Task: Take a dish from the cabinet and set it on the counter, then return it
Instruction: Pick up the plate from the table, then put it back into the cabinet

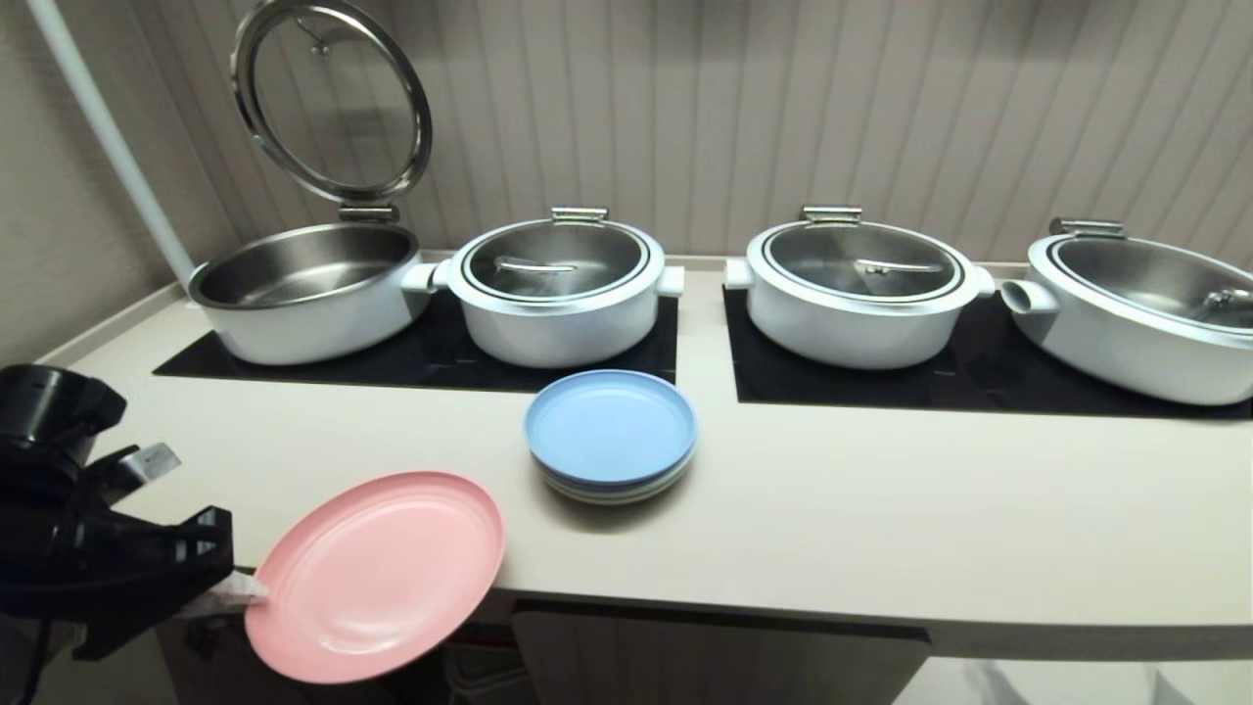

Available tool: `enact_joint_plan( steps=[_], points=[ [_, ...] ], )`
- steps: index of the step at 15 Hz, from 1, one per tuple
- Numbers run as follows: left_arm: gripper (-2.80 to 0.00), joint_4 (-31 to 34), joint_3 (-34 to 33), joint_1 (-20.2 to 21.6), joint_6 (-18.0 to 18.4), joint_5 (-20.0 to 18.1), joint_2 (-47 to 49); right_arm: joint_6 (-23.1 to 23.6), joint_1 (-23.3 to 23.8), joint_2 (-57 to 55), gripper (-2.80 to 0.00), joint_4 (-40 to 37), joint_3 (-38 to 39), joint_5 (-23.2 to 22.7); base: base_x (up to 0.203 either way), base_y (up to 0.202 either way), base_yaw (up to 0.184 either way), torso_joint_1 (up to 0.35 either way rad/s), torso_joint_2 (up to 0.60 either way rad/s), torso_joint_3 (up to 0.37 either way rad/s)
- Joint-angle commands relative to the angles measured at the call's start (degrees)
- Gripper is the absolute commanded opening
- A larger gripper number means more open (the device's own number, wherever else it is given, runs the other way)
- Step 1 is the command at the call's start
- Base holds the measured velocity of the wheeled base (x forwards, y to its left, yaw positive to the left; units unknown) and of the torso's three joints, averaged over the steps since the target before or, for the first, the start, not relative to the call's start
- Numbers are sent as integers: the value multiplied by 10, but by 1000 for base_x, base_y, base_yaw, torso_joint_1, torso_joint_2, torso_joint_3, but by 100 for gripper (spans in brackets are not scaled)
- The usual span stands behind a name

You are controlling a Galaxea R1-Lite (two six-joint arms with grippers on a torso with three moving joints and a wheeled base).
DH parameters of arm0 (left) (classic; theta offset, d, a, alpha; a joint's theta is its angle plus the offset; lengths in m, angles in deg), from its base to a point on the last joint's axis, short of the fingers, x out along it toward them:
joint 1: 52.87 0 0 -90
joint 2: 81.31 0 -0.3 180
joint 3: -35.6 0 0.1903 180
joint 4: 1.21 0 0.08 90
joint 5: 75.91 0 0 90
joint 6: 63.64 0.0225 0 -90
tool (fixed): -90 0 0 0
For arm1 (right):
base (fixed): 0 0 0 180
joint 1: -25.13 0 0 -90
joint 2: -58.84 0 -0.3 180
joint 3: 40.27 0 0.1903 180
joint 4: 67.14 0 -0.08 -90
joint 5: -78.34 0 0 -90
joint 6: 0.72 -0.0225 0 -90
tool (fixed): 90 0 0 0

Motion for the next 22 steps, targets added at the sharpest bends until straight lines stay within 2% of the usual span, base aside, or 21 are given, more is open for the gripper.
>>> enact_joint_plan(
  steps=[1,3,6,12,17,22],
  points=[
    [-280,2,-20,-1,-1,-4,-29,0,0,0,-280,1,0,0,0,0,0,0,0,0],
    [-280,2,-36,-1,2,-5,-48,0,0,0,-280,0,0,0,0,0,0,0,0,0],
    [-280,9,-65,0,30,-13,-79,0,0,0,-280,1,0,0,0,0,0,0,0,0],
    [-280,56,-77,-3,36,-39,-129,0,0,0,-280,0,0,0,0,0,0,0,0,0],
    [-280,90,-108,-5,56,-53,-187,0,0,0,-280,1,0,0,0,0,0,0,0,0],
    [-280,123,-142,-5,93,-56,-241,0,0,0,-280,1,0,0,0,0,0,0,0,0]
  ],
)
